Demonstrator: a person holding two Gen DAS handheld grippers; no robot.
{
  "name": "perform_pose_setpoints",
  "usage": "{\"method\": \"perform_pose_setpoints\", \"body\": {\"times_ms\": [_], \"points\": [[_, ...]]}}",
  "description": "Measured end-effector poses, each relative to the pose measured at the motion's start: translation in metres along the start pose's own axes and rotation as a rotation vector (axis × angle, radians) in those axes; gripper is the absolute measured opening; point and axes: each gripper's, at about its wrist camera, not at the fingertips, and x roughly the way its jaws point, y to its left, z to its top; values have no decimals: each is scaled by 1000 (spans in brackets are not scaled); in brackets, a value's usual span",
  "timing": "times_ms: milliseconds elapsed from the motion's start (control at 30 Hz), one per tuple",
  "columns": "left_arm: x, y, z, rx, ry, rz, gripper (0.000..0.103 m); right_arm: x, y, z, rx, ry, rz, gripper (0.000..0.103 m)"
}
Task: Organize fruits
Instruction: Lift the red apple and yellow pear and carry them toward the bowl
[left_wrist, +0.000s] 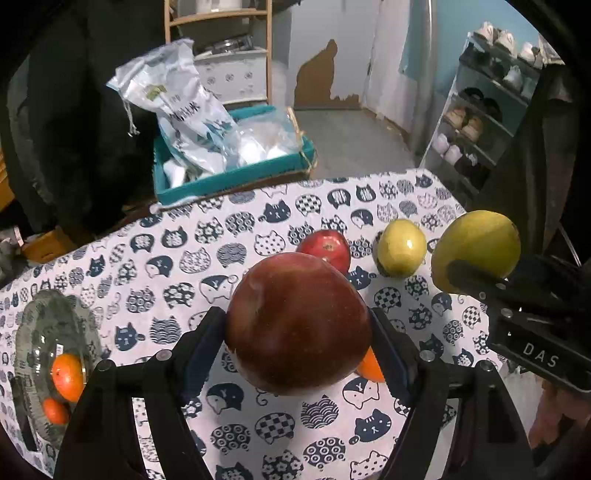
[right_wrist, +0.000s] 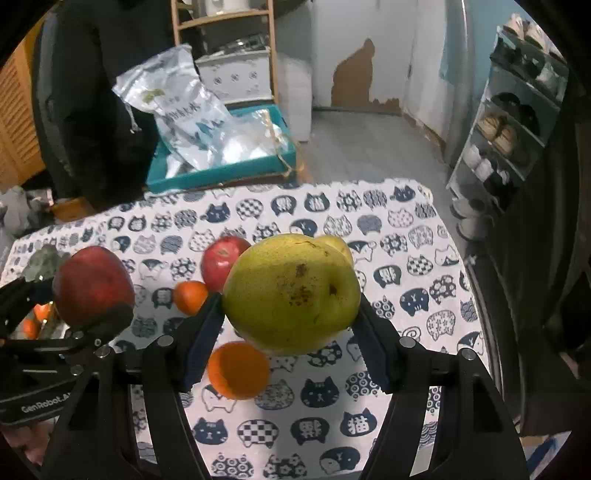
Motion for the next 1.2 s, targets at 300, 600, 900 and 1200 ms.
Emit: {"method": "perform_pose_setpoints", "body": {"times_ms": [300,600,900,1200], "points": [[-41,21,5,-32,-76,25,79,-34,18,10,-30,-75,37,70],[-79,46,4,-62,-135,65,79,-66,41,22,-60,-140,80,70],[-113,77,-2,-92,-191,94,79,-89,73,32,-97,-191,136,70],[-141,109,-12,-120,-241,146,79,-97,115,41,-150,-210,192,70]]}}
